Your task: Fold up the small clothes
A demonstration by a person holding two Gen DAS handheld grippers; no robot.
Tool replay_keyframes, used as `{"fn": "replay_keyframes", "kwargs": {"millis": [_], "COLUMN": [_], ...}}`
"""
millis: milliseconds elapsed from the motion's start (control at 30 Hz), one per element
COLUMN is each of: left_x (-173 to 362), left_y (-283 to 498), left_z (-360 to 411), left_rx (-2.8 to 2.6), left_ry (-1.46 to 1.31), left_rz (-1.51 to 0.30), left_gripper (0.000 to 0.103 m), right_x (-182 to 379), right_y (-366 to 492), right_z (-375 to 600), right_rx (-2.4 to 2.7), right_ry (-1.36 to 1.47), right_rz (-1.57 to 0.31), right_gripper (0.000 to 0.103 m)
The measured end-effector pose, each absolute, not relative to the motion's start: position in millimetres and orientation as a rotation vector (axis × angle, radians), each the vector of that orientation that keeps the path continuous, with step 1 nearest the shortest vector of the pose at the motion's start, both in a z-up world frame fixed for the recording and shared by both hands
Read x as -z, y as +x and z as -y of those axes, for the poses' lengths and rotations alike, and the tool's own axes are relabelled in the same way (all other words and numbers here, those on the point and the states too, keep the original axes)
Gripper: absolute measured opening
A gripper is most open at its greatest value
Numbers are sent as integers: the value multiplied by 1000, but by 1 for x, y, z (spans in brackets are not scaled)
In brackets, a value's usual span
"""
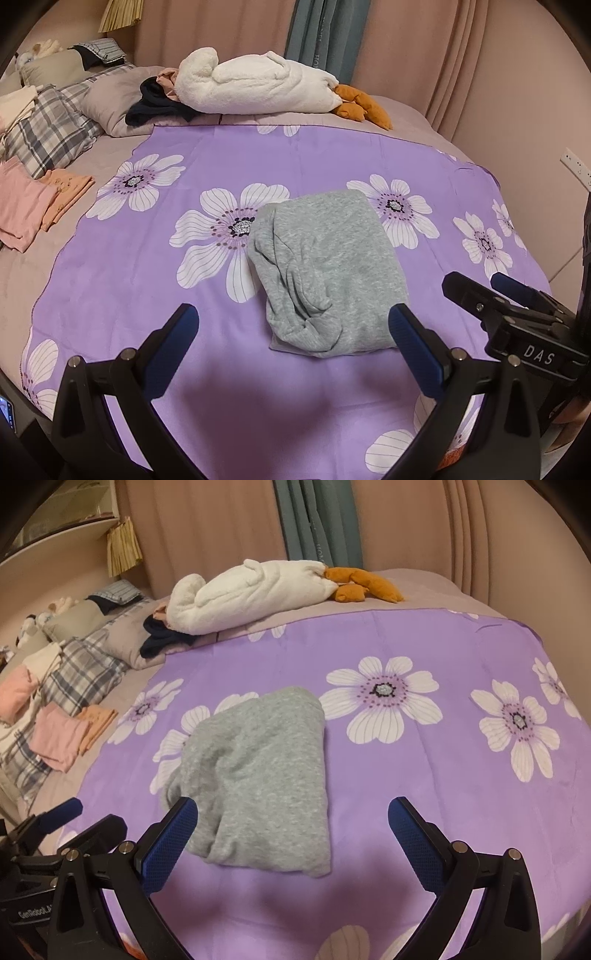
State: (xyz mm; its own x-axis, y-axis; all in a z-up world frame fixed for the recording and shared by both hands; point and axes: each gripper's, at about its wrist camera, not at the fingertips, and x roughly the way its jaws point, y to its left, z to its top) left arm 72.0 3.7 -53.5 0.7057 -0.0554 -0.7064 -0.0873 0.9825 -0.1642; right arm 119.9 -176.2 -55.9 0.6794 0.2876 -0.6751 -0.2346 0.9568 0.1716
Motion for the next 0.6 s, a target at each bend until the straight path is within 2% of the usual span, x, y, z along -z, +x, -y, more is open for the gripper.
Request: {"fn": "replay_keyframes", "kwargs": {"millis": [600], "left_x": [56], "left_y": [72], "left_z": [-3], "left_rx": [-9], "left_ry": [-198], "left_rz": [-811], "left_gripper": [103], "right_x": [62], "right_y": [121], "right_z": [178], "right_rx": [-260], "right_ry": [56], "right_rz": [-789], "right_gripper": [102]}}
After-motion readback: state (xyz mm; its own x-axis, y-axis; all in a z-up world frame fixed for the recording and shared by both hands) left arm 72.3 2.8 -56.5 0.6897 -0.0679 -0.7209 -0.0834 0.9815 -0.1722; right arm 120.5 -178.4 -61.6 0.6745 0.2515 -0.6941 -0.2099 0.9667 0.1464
